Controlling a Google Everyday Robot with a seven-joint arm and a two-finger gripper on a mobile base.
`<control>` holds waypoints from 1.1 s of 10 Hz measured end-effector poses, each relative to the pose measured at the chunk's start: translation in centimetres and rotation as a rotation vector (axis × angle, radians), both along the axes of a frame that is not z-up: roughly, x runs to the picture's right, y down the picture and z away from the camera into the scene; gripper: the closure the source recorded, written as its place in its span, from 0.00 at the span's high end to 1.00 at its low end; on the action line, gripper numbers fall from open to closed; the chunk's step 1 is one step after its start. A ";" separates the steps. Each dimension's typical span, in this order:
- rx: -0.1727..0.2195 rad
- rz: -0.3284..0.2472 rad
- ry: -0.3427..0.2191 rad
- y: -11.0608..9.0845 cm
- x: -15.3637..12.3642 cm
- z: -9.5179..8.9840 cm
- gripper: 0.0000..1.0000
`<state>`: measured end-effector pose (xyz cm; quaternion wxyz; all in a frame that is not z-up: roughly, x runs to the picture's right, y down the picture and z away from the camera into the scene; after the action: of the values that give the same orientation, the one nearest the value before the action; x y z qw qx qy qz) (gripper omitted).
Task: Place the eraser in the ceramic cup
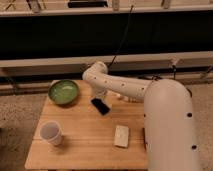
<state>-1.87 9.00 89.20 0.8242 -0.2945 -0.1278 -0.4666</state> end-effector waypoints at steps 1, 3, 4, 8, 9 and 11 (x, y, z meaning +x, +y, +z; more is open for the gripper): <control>0.000 -0.017 -0.007 0.3 0.0 0.4 0.80; -0.005 -0.027 -0.020 0.7 -0.2 0.8 0.80; -0.010 -0.030 -0.022 0.9 -0.1 1.1 0.80; -0.020 -0.029 -0.038 1.5 -0.2 2.0 0.80; -0.022 -0.030 -0.041 1.6 -0.3 2.1 0.80; -0.022 -0.027 -0.043 1.8 -0.2 2.2 0.80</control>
<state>-2.07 10.76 91.45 0.8116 -0.2953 -0.1466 -0.4823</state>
